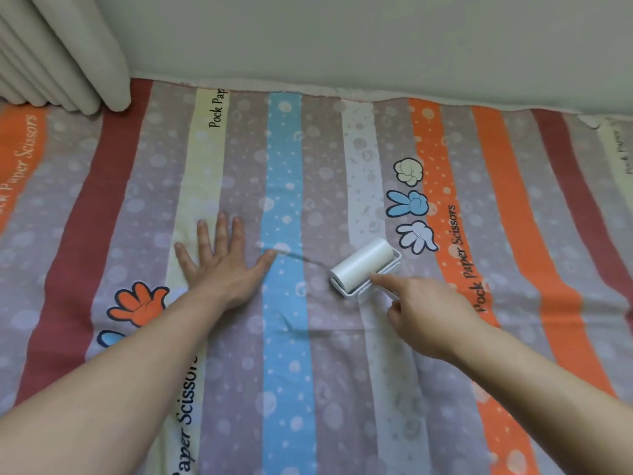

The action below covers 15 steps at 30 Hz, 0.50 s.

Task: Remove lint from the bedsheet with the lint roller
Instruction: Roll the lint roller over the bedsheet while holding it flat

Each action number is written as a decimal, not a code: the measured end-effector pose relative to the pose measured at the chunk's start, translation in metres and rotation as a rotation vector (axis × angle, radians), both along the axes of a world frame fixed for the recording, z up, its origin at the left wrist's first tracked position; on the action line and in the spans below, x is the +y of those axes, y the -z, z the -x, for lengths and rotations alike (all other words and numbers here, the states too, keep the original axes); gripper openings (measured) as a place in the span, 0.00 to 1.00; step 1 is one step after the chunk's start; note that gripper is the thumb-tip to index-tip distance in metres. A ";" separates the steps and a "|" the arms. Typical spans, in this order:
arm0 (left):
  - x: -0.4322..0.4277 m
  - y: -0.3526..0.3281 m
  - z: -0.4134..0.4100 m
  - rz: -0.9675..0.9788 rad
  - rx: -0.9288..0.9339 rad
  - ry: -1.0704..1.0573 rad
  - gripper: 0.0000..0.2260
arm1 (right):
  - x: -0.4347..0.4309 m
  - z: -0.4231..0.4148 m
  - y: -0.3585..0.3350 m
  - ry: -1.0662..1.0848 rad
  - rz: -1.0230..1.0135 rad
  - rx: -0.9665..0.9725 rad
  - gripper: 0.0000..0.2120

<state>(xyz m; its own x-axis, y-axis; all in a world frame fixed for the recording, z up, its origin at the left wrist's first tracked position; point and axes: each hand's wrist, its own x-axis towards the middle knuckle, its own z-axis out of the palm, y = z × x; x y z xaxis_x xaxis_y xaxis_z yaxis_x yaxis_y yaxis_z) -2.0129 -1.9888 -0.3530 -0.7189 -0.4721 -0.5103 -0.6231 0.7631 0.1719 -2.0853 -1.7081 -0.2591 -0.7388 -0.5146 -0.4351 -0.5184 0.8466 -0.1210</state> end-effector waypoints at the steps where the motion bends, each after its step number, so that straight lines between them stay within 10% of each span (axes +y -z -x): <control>1: 0.000 -0.005 0.001 -0.008 -0.008 -0.010 0.42 | 0.008 -0.005 -0.002 -0.001 -0.002 0.000 0.27; 15: 0.026 -0.013 -0.010 -0.052 0.013 -0.082 0.39 | 0.064 0.000 -0.074 -0.015 -0.072 -0.139 0.25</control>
<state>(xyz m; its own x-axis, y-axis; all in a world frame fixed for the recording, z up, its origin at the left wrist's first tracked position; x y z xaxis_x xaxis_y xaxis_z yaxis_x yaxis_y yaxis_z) -2.0033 -1.9631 -0.3398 -0.6857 -0.5024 -0.5267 -0.6803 0.6996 0.2185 -2.0851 -1.6436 -0.1849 -0.6612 -0.4892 -0.5688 -0.5139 0.8477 -0.1316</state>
